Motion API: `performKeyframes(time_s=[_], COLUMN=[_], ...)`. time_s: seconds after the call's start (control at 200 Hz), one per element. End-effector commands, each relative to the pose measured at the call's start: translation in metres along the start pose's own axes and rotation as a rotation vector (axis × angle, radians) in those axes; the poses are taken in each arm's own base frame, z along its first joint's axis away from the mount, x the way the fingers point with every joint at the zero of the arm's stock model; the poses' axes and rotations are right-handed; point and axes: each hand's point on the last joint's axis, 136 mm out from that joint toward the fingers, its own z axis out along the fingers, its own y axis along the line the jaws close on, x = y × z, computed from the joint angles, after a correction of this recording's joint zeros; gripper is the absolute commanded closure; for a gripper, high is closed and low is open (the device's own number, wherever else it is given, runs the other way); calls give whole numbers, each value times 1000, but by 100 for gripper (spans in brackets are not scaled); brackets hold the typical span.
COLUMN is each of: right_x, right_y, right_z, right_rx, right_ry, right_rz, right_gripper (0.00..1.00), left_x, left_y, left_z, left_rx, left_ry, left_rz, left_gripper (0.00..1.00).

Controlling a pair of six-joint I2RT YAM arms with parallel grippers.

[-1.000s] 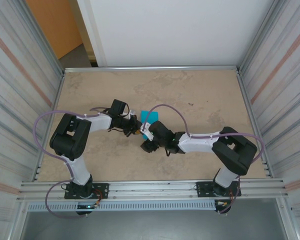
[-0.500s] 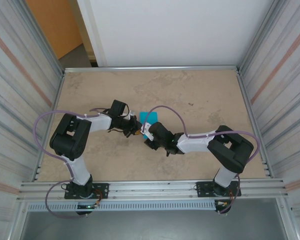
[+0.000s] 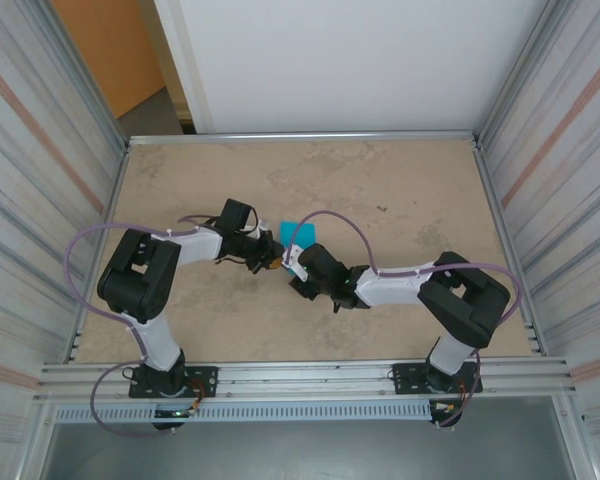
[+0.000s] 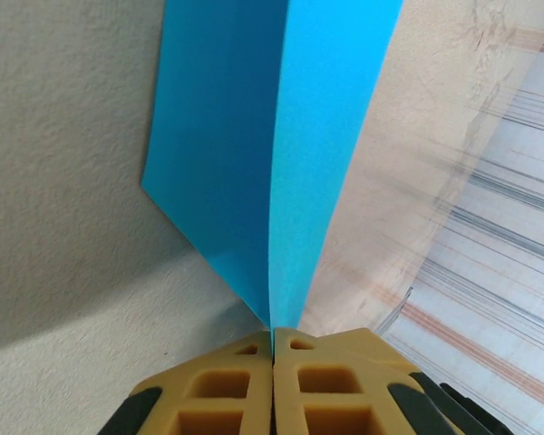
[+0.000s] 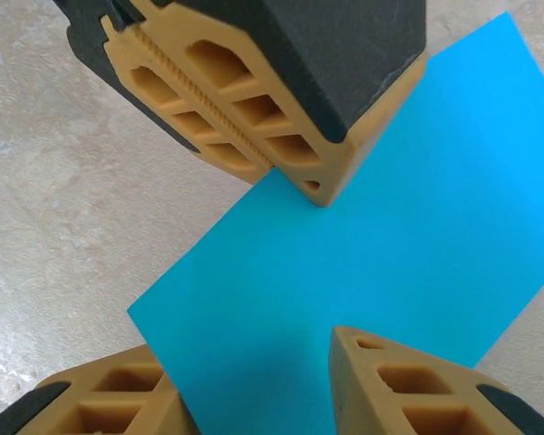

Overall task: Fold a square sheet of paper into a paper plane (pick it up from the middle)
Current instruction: Third fold the triangle at the center of the table.

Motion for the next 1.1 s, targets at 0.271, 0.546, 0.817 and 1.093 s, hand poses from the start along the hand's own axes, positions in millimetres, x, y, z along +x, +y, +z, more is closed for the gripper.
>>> performKeyframes(time_s=[0.271,0.546,0.817,1.093], right_x=[-10,-2,3,8], right_y=[2,15,36,36], right_z=[-13,-17,-28,-30], right_rx=[-35,-203,-442,-540], right_ry=[-37,-20,-16,-13], right_rz=[7,135,325,452], right_gripper=[74,93,95,97], left_x=[3,-10,-13,-15], left_y=[-6,-2,-27,-19], left_z=[-7,-45,-47,3], left_rx=[-1,-34,-7,-77], left_ry=[-7,-139,-183,-64], left_rz=[7,35,156,155], left_gripper=[90,70,66,74])
